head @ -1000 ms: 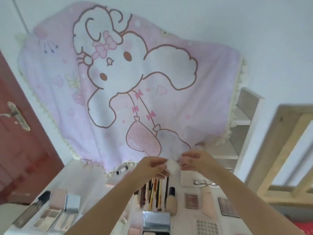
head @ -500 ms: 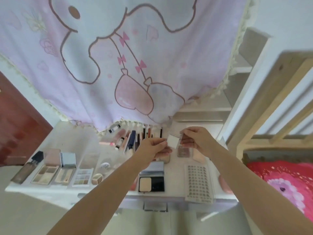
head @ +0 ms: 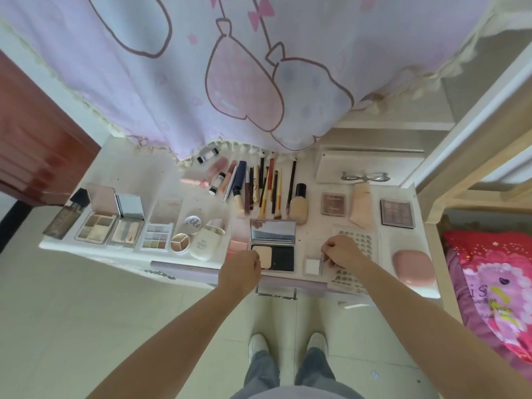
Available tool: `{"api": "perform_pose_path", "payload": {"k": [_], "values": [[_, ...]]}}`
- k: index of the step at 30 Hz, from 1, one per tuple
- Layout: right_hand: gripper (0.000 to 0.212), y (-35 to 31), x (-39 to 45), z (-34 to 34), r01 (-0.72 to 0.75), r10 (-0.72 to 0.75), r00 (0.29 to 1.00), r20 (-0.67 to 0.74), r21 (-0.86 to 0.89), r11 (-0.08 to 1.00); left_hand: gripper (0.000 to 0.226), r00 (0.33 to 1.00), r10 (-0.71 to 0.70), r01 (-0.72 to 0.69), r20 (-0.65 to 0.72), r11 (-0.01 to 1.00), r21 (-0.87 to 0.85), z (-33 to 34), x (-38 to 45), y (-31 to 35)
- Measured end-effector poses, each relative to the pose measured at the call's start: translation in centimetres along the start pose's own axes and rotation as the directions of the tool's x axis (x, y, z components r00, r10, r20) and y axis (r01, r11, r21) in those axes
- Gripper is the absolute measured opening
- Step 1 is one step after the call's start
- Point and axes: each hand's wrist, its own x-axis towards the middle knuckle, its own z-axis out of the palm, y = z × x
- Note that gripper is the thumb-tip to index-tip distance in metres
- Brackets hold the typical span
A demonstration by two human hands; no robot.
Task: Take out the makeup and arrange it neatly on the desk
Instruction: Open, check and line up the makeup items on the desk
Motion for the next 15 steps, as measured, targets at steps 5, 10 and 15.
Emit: {"api": "perform_pose_path", "payload": {"k": [5, 10, 15], "values": [[0.032, -0.7, 0.7, 1.1, 0.015, -0.029, 0.998, -0.059, -0.227, 0.974, 0.029, 0.999, 0.029, -0.029, 0.023, 0.999, 0.018, 0.8, 0.2, -0.1], [0.026, -0.4, -0.7, 1.0, 0.100, -0.162, 0.974, -0.160, -0.337, 0.936, 0.027, 0.999, 0.036, -0.036, -0.009, 0.998, 0.052, 1.6, 0.6, 0.7], [0.055, 4.2, -3.8, 0.4, -0.048, -0.165, 0.882, -0.442, -0.433, 0.900, 0.025, 0.995, 0.088, -0.090, 0.043, 0.994, 0.066, 2.3, 1.0, 2.8]]}}
